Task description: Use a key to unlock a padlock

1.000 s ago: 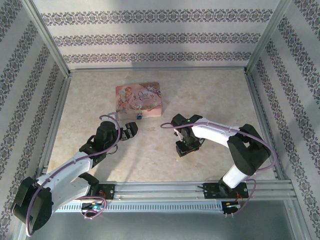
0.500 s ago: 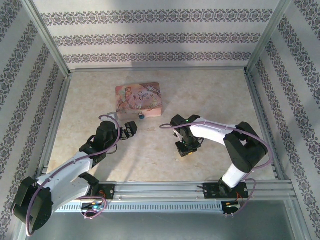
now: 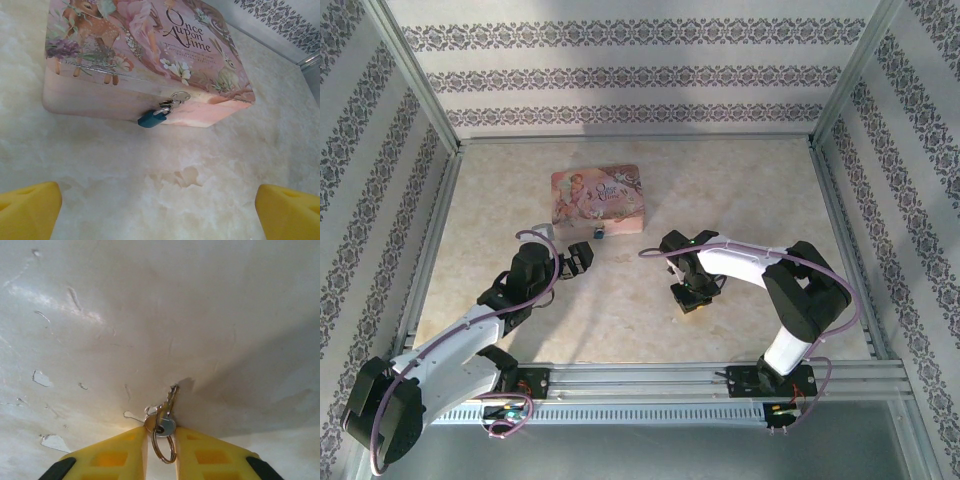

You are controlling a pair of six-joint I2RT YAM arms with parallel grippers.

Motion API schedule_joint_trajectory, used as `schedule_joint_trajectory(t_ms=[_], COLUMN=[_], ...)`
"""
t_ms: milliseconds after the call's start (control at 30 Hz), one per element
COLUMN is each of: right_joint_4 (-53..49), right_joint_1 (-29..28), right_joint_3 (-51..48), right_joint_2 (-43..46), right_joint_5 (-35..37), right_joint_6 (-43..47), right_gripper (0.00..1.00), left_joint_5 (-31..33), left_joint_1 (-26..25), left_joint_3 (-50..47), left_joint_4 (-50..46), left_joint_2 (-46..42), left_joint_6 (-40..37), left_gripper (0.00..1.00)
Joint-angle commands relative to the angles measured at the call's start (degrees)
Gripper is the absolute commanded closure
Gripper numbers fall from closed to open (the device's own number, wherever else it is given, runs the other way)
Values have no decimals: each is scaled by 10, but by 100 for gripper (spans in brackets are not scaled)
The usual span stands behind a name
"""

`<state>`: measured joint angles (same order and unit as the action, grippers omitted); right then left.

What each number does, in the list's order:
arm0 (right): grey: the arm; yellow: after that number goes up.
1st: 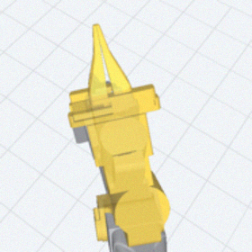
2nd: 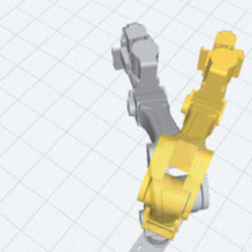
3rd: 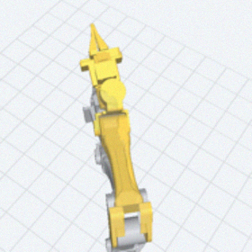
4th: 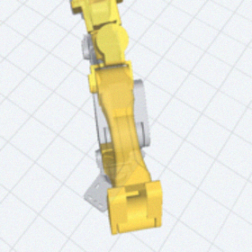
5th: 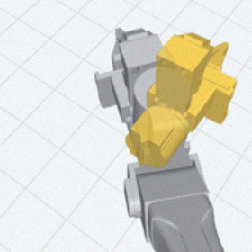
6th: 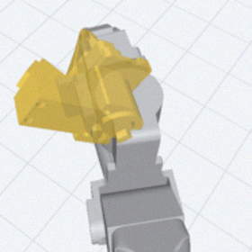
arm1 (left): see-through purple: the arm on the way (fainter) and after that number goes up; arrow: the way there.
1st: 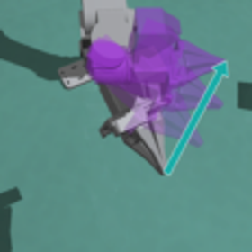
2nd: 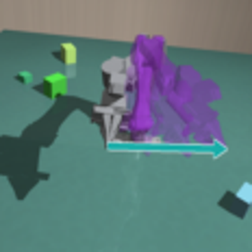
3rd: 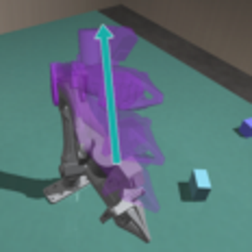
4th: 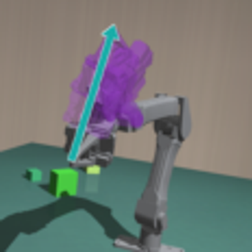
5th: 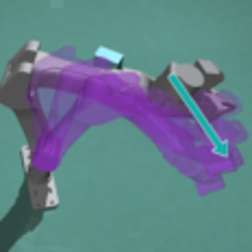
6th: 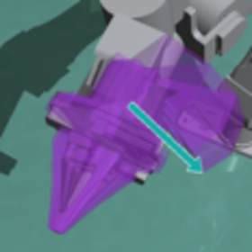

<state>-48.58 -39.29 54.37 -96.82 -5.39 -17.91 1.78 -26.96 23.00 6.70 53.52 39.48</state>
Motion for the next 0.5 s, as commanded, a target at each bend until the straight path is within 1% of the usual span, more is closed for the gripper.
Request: schedule_joint_trajectory(t_ms=[0,100,333,467], right_joint_4=[16,17,36,47], right_joint_1=[-7,-8,-2,5], right_joint_3=[-7,-11,-27,-36], right_joint_2=[-14,-14,8,33], right_joint_5=[8,10,16,24], right_joint_6=[-9,-11,-10,-3], right_gripper=[82,86,98,100], left_joint_5=[6,7,8,8], left_joint_1=[-7,-7,-6,-6], left_joint_3=[8,8,8,7], left_joint_4=[-6,-6,-2,0], left_joint_2=[-7,-9,-16,-18], left_joint_6=[-6,-7,-14,-19], left_gripper=[1,1,1,1])
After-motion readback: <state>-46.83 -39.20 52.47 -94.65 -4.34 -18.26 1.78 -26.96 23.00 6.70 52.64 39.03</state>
